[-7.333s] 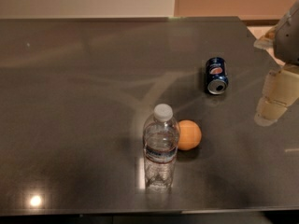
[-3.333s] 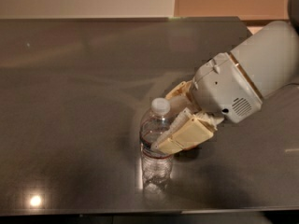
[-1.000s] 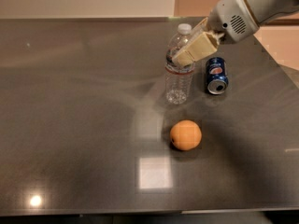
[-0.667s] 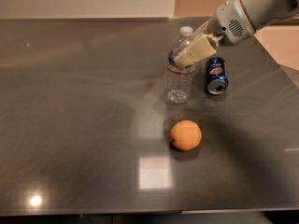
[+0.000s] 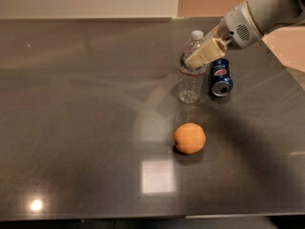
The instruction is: Move water bottle near pepsi can
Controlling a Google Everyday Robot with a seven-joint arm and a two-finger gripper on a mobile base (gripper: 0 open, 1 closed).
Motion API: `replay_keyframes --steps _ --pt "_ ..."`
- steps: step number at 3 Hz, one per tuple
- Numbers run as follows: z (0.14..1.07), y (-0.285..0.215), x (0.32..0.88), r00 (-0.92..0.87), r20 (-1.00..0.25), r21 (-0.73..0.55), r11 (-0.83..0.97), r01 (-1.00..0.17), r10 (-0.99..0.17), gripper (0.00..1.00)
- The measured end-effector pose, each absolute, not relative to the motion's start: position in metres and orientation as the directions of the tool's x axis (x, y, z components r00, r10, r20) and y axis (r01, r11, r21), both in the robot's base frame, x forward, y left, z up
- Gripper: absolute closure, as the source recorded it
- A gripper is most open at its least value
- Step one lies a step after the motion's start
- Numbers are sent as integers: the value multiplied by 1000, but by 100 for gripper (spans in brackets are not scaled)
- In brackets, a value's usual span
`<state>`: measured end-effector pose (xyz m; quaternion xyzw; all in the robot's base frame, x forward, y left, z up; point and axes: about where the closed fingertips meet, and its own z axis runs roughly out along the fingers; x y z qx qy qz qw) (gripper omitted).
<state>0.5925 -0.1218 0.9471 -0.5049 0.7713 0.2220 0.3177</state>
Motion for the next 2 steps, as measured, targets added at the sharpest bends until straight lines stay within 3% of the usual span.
replay_keyframes --steps 2 --pt "947 -137 598 -277 -734 -17 424 -905 -620 12"
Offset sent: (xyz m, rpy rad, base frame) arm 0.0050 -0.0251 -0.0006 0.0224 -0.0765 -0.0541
